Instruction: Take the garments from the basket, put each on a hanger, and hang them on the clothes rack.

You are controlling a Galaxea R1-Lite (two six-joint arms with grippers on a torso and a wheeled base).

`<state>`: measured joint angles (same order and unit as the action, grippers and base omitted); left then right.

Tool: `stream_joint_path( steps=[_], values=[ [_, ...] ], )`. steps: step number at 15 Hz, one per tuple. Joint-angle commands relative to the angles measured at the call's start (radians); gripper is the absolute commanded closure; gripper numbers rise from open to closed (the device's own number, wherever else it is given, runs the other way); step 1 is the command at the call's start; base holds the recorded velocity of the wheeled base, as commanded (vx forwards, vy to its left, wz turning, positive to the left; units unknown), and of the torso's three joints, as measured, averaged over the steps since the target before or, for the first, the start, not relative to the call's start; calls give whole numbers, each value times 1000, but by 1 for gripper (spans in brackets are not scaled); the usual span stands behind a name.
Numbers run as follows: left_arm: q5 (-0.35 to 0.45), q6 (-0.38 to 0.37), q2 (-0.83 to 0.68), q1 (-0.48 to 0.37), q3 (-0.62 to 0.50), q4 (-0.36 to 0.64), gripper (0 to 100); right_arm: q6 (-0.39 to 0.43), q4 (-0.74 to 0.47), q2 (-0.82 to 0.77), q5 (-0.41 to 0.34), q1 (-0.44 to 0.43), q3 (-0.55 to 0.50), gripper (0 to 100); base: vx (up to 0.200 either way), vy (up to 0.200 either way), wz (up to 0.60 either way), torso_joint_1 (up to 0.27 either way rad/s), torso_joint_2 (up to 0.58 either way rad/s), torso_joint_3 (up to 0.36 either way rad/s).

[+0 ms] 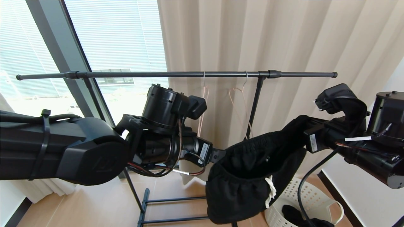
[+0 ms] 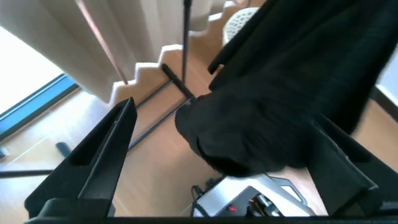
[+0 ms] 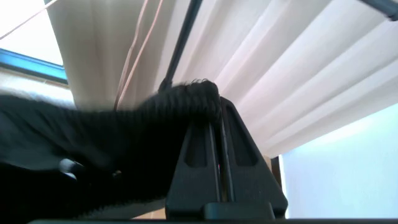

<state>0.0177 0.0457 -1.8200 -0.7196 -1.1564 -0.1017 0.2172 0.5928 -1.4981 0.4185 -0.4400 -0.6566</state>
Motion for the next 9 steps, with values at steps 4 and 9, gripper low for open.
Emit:
stream_joint_path(
  steps=[4, 9],
  values=[
    [148, 3, 68, 69, -2, 2, 0, -1, 9, 62, 111, -32, 34, 100, 0, 0, 0, 0, 0, 0],
    [-70, 3, -64, 88, -98, 5, 0, 4, -1, 105, 135, -60, 43, 100, 0, 0, 0, 0, 0, 0]
  ],
)
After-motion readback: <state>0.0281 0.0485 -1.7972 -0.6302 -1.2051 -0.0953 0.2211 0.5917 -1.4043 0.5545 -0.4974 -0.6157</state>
